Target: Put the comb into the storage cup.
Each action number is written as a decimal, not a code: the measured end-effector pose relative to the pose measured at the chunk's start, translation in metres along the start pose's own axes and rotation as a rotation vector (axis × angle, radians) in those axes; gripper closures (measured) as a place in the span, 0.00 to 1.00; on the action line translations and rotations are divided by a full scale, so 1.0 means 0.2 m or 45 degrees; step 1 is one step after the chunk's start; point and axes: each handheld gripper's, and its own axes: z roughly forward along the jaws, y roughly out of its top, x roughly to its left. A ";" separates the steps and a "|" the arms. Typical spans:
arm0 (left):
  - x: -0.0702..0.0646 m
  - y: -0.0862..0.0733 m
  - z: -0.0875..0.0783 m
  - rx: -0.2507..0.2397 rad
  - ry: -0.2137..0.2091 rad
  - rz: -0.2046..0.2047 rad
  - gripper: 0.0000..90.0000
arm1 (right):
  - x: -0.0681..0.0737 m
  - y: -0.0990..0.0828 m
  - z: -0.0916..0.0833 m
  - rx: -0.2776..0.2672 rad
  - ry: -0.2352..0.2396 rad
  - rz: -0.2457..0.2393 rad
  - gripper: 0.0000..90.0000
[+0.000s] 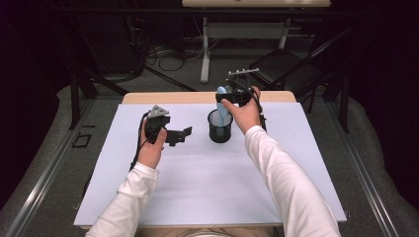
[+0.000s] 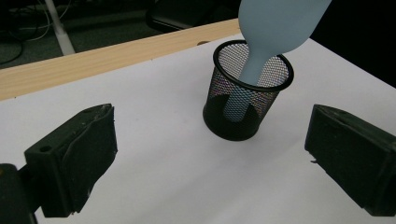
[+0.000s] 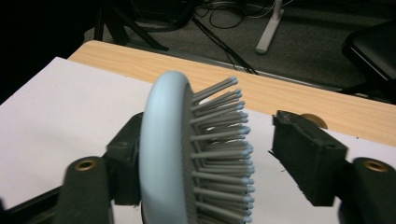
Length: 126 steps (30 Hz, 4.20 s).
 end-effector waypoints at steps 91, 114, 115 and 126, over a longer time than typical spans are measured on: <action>0.00 0.05 -0.09 -0.013 -0.060 -0.021 0.03 | 0.01 0.03 -0.18 -0.058 0.029 -0.077 0.00; 0.00 0.08 -0.15 -0.029 -0.073 -0.011 0.03 | 0.08 -0.08 -0.34 -0.060 0.117 -0.138 0.00; 0.01 0.08 -0.15 -0.029 -0.072 -0.012 0.03 | 0.08 -0.09 -0.35 -0.061 0.122 -0.140 0.00; 0.02 0.08 -0.17 -0.036 -0.066 -0.019 0.03 | 0.06 -0.17 -0.40 -0.070 0.161 -0.133 0.00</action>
